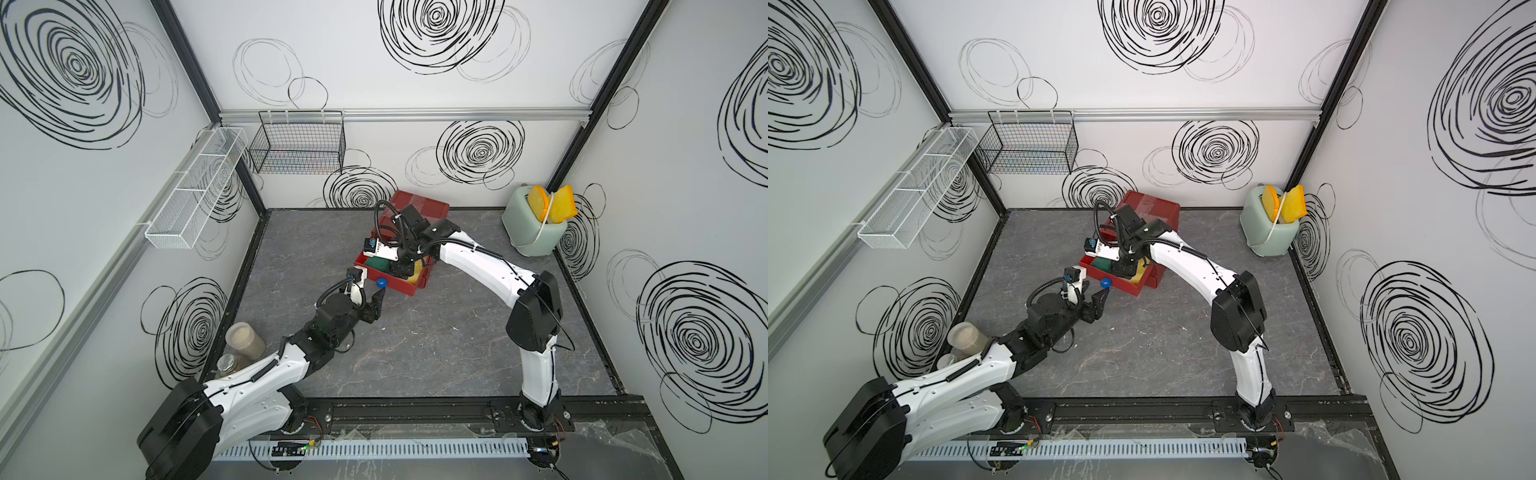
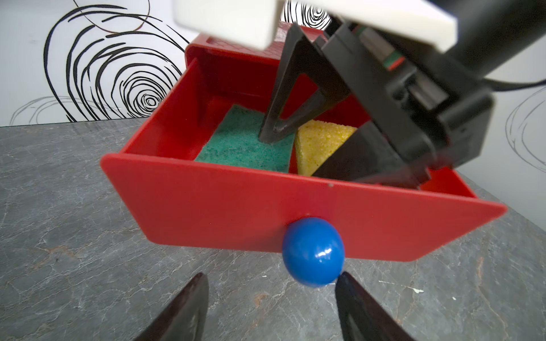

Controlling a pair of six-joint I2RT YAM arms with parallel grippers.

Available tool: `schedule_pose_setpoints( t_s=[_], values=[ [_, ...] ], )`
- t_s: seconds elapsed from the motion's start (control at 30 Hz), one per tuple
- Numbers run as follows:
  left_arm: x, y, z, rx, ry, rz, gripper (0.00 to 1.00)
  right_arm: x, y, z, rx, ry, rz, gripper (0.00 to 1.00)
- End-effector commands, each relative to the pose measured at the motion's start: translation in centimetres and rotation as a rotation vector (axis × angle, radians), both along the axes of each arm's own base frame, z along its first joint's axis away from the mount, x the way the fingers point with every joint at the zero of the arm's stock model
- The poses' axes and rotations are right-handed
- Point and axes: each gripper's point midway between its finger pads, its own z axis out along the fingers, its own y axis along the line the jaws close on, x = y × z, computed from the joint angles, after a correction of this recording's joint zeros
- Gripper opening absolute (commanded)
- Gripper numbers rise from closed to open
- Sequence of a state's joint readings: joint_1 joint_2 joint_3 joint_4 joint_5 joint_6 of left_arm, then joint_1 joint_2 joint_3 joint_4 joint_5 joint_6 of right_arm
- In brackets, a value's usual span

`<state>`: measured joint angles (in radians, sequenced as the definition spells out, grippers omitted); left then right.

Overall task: Take the sponge out of the drawer
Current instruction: Pick up the sponge from the drawer.

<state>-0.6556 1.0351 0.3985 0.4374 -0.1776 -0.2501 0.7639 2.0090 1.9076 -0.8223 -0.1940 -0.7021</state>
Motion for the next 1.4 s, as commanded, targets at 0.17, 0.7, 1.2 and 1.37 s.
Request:
schedule_pose_setpoints(
  t_s=[0.17, 0.7, 1.2, 1.37],
  values=[
    [0.5, 0.0, 1.6, -0.037, -0.049, 0.001, 0.72, 1.1, -0.6, -4.2, -0.158, -0.03, 0.001, 0.69],
    [0.6, 0.0, 1.6, -0.04, -0.049, 0.001, 0.72, 3.9, -1.4, -3.3, -0.092, -0.047, -0.09, 0.32],
    [0.6, 0.0, 1.8, -0.041, -0.049, 0.001, 0.72, 3.3, -1.4, 6.2, 0.299, -0.032, -0.085, 0.0],
    [0.6, 0.0, 1.8, -0.043, -0.049, 0.001, 0.72, 2.2, -1.7, 8.6, 0.387, -0.043, -0.062, 0.0]
  ],
)
